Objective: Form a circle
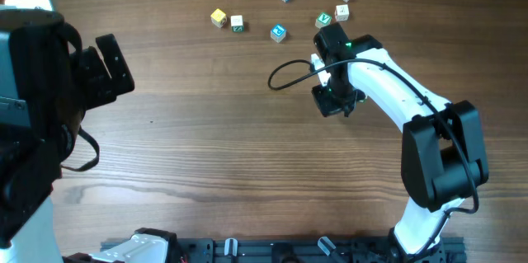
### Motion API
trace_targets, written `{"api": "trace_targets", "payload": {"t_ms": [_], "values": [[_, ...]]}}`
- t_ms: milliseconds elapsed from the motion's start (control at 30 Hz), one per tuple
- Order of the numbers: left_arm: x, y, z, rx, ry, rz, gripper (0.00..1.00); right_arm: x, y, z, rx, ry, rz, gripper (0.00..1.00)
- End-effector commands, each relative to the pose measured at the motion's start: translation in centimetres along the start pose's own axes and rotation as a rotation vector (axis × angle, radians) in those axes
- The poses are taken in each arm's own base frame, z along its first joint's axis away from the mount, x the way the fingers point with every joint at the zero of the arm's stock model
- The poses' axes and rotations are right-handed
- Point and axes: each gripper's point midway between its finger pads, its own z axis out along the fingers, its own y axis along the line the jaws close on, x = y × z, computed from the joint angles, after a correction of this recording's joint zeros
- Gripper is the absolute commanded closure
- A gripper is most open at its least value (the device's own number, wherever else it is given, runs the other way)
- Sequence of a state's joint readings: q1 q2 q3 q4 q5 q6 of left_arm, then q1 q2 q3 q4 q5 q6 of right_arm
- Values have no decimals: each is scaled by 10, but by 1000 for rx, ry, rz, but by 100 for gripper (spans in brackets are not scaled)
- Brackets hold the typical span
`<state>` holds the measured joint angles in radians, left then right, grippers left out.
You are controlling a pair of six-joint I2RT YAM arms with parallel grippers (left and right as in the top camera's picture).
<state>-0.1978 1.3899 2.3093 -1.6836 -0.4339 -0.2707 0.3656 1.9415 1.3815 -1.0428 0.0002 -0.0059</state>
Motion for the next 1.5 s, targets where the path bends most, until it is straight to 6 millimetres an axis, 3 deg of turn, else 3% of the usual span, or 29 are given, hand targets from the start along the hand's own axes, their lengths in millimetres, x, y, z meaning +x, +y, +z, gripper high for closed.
{"api": "trace_targets", "payload": {"t_ms": [0, 67, 200, 600, 733, 867, 967, 1233, 1467], "values": [[-1, 3, 0, -16, -3, -1, 0, 8, -12, -15, 72, 18, 78, 95], [-1, 3, 0, -16, -3, -1, 0, 16, -15, -15, 96, 48, 113, 96], [-1, 3, 0, -16, -3, -1, 0, 10, -28, -16, 168, 14, 163, 96], [-1, 3, 0, -16, -3, -1, 0, 15, -24, -12, 142, 40, 185, 95], [-1, 3, 0, -16, -3, -1, 0, 16, -31, -10, 138, 40, 210, 95], [-1, 3, 0, -16, -3, -1, 0, 20, -39, 1, 101, 42, 258, 95], [-1, 3, 0, -16, -3, -1, 0, 28, -45, 19, 77, 46, 289, 96], [-1, 3, 0, -16, -3, -1, 0, 22, -33, 26, -5, 22, 263, 95], [-1, 3, 0, -16, -4, -1, 0, 15, -33, 26, -5, -5, 267, 95]]}}
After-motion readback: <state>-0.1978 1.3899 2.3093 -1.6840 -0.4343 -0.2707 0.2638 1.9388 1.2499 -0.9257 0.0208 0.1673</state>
